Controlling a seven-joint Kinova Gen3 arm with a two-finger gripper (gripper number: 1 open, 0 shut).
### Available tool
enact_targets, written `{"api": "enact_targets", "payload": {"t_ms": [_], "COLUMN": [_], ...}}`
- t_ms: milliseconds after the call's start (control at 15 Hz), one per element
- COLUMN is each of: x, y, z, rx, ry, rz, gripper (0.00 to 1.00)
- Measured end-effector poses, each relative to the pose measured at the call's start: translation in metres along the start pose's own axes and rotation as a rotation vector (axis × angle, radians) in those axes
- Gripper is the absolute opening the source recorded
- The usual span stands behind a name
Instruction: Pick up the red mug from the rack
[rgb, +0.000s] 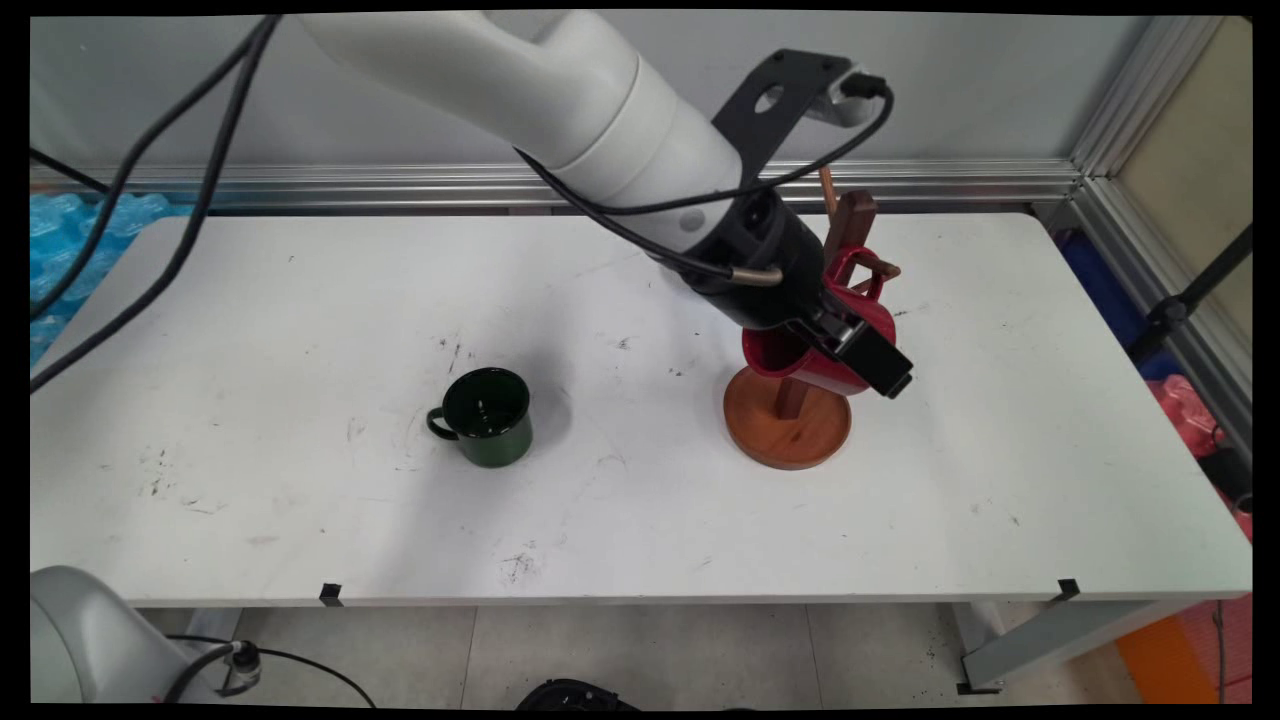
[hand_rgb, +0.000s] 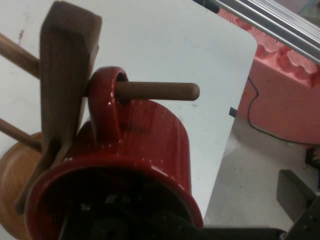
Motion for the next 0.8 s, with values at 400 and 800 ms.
{"api": "enact_targets", "payload": {"t_ms": [400, 800], "x": [0.0, 0.001], "y": [0.0, -0.003], "z": [0.01, 0.015], "rx": [-0.012, -0.006], "ry": [0.009, 0.013], "rz": [0.004, 0.02], "gripper": [1.0, 0.0]}}
